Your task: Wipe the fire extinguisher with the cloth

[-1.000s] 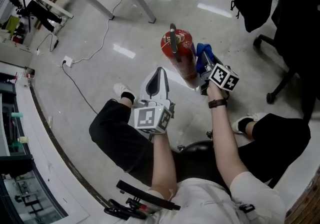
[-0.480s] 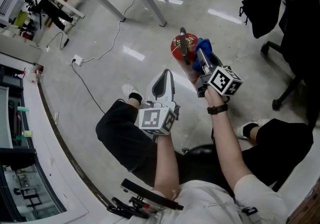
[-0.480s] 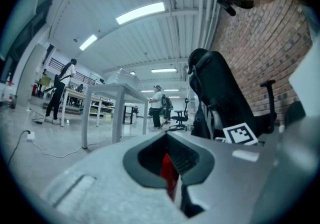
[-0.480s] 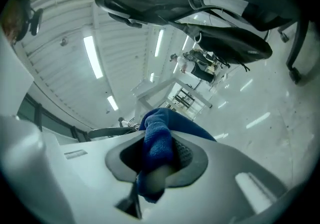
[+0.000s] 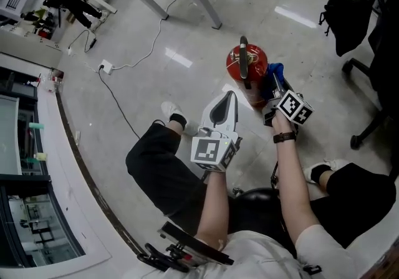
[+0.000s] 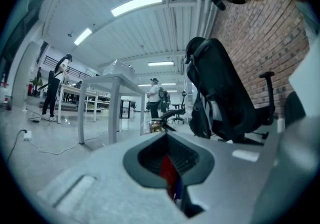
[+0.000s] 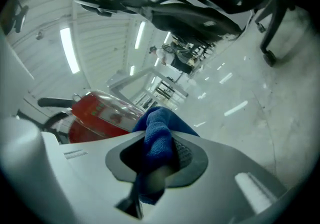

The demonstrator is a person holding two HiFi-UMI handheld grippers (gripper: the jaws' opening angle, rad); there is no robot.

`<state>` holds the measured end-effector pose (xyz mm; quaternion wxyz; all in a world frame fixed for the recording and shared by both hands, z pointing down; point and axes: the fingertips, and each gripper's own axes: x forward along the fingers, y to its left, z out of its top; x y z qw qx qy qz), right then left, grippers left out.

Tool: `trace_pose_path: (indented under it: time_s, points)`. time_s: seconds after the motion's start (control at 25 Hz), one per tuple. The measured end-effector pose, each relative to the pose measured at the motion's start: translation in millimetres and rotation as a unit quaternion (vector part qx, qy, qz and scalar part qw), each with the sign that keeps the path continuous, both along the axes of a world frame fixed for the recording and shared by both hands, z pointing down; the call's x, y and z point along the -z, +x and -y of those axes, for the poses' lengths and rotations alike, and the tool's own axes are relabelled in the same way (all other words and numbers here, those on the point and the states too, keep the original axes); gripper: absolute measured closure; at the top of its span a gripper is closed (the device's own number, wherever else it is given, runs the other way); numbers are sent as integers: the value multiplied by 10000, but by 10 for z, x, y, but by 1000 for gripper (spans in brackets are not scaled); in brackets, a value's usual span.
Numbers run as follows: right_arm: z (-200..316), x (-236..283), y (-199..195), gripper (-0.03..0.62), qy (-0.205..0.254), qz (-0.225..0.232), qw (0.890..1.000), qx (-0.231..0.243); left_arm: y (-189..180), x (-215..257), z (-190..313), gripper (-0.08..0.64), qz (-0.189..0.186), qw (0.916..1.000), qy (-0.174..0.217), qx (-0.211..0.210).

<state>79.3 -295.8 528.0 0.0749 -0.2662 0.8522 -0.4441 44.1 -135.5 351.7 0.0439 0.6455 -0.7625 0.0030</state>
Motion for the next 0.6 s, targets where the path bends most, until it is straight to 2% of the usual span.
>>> trace_pose_path:
  time_s: [0.2,0.36,0.52,0.6]
  points:
    - [-79,-1106,-10,523,-1090,-395,9932,-93,-79,-219,51,560,-41,9999,-117,-23]
    - [-262,-1896,15,525,-1480,-1227,9813,109,-167,-383,91,560,-53,9999,-119,10]
    - [-645,-2638,-13,523,-1859,-1870,9603,909,-212,-482,101,560,-40,9999,-135,65]
    - [-835,-2842,-51,517,-1846,-2026,9530,1292,-227,-485,87,560,-10,9998,-162,108]
